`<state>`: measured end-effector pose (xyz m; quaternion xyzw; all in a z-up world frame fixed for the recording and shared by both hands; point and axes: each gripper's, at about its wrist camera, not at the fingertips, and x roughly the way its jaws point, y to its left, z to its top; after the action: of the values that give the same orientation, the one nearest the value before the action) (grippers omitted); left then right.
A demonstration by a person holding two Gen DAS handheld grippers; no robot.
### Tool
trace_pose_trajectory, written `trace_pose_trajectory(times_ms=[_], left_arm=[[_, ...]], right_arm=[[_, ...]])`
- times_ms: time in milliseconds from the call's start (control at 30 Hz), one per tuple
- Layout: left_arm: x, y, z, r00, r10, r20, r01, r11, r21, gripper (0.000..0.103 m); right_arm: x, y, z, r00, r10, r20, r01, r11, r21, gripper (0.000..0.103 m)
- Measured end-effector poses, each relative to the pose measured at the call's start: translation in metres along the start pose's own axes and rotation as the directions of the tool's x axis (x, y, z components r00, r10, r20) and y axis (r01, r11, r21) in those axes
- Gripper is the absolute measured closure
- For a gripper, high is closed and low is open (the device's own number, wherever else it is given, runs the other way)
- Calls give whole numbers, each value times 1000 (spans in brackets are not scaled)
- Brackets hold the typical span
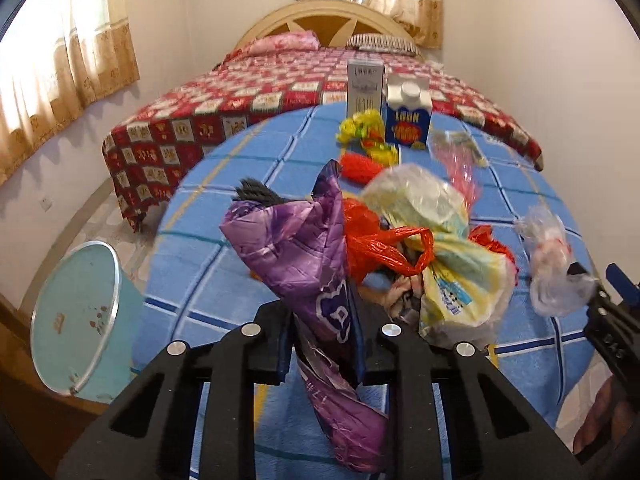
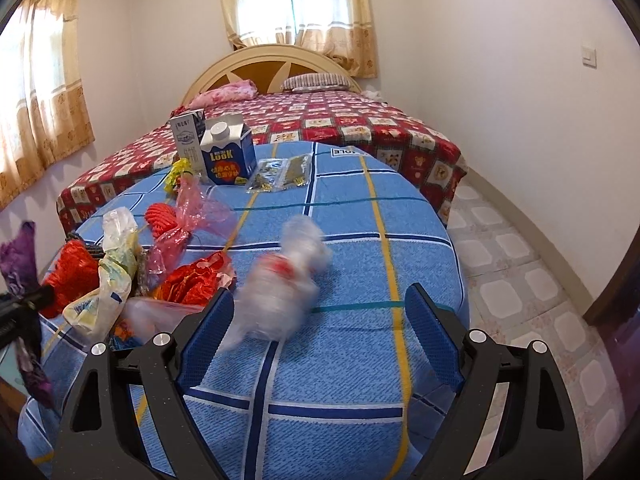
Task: Collect trash
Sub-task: 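Grasp the purple wrapper with the left tool while the right tool grasps the clear bag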
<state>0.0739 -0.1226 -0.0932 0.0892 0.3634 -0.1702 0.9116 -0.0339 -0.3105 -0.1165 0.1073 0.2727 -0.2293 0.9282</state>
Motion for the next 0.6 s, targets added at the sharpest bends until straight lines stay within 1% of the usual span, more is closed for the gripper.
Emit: trace_pose_trajectory(times_ms=[133,233,300,367,433,467,500,567,600], left_arm=[[-13,10,4,999,-12,38,13,1000,-10,81],[-15,14,5,998,-31,60,31,1000,0,81],[-9,15,5,998,-3,58,3,1000,4,80],[5,14,4,999,6,39,-7,1000,10,80],[22,13,2,999,44,23,-45,999,18,74],[30,15,1,999,47,5,-47,999,14,67],[36,18,0,998,56,-14,-56,998,3,53],[40,26,-4,998,55,-33,-56,998,-25,41],[38,29,-5,998,53,-31,-54,998,-30,37]], right_arm=[[2,-1,-1,1000,-5,-6,5,1000,-4,17],[6,-3,-2,1000,-1,-22,1,1000,2,17],[8,-3,-4,1000,-1,-28,1,1000,3,17],[10,-2,-6,999,0,-32,0,1000,-1,17],[11,-1,-6,999,3,-33,-3,1000,-7,17],[11,-1,-5,999,2,-32,-3,1000,-8,17],[10,-1,-6,1000,1,-30,-2,1000,-8,17],[10,-4,-5,1000,0,-30,0,1000,-1,17],[10,-5,-6,1000,0,-31,0,1000,3,17]])
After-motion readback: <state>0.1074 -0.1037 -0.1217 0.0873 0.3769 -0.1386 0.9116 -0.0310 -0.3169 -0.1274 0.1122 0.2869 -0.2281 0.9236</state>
